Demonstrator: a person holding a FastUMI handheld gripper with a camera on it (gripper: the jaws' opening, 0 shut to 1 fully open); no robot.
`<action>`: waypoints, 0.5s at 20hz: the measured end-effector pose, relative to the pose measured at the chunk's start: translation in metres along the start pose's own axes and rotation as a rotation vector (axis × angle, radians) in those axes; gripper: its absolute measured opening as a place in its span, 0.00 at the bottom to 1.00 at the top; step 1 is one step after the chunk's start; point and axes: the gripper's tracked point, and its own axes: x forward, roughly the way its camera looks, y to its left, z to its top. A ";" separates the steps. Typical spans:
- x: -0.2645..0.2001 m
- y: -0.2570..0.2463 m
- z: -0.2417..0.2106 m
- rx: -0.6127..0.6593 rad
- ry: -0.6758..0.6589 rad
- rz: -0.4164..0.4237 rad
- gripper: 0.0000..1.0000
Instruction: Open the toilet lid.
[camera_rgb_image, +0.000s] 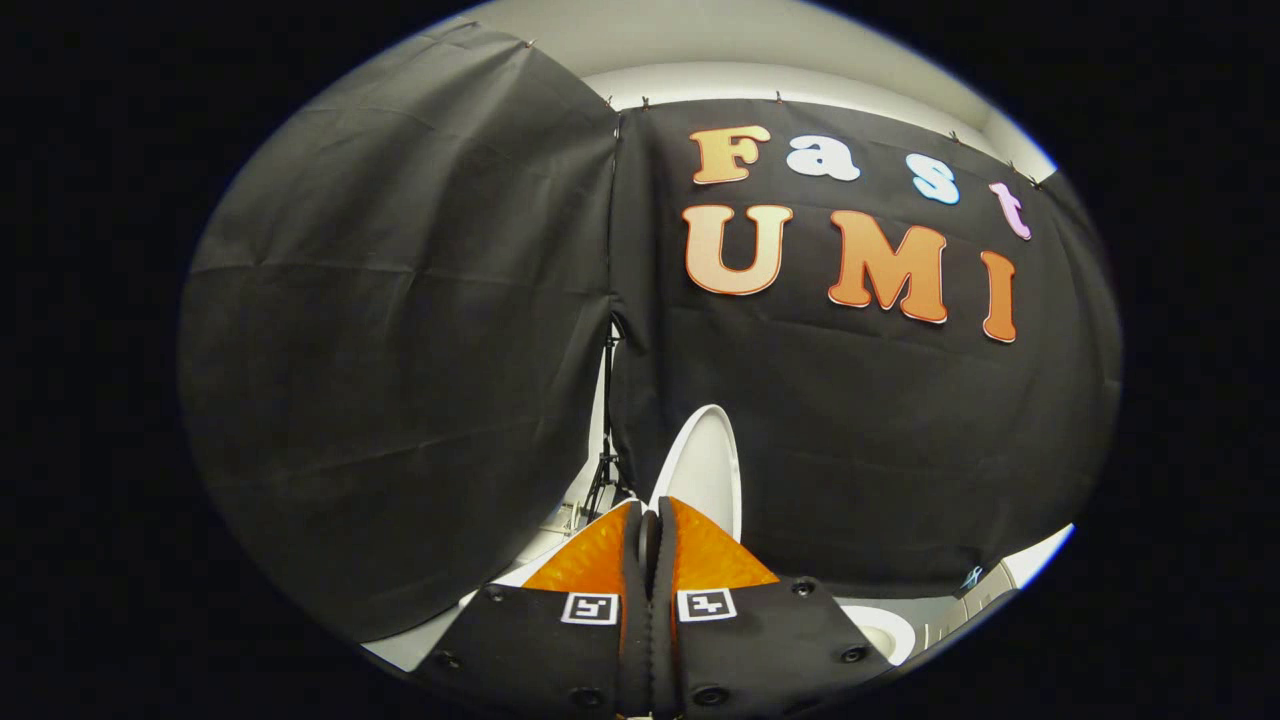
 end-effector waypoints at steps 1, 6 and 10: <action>0.002 0.004 0.001 -0.004 0.001 0.001 0.08; 0.002 -0.001 0.000 -0.032 -0.004 -0.047 0.09; 0.003 0.014 -0.001 -0.021 -0.006 0.014 0.23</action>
